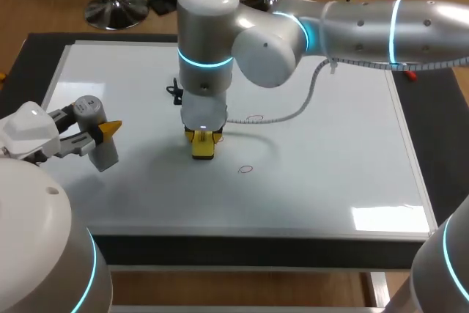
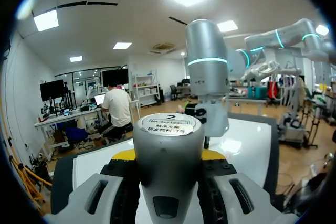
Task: Pick up the inspection probe, press it on each red-marked spot on the whiteboard one by one, put down the probe, pick up the eraser, and wipe off all the red marks.
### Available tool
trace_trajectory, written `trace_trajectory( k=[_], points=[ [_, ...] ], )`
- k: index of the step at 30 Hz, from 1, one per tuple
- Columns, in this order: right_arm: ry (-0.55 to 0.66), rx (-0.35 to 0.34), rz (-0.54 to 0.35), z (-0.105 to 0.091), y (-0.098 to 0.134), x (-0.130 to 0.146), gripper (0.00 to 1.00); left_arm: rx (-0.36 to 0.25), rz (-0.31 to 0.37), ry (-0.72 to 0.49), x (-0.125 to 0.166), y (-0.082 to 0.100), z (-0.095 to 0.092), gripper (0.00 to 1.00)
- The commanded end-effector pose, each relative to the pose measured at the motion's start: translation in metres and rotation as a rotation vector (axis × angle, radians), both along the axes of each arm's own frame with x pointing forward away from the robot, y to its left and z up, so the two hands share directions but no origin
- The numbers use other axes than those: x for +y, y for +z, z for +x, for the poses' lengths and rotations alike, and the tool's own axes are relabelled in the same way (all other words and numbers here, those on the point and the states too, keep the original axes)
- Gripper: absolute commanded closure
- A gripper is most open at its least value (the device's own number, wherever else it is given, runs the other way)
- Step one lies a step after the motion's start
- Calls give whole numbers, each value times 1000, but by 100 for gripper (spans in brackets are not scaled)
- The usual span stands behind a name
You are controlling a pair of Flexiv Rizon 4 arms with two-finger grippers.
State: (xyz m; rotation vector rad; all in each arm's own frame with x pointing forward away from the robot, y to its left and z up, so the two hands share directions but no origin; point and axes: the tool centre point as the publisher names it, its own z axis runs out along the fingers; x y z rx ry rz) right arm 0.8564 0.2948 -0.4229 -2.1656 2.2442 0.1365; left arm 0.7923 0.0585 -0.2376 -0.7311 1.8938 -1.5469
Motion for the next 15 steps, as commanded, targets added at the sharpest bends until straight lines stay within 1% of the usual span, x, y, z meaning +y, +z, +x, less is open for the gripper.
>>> trace_trajectory(
  k=[1,8,15],
  points=[
    [3,10,-11,4,-3,0,100,-2,1,3,-1,0,1,100],
    [-3,29,-27,4,-9,-7,100,-2,1,3,-1,0,1,100],
    [-43,21,-30,6,-9,-21,100,-2,1,3,-1,0,1,100]
  ],
)
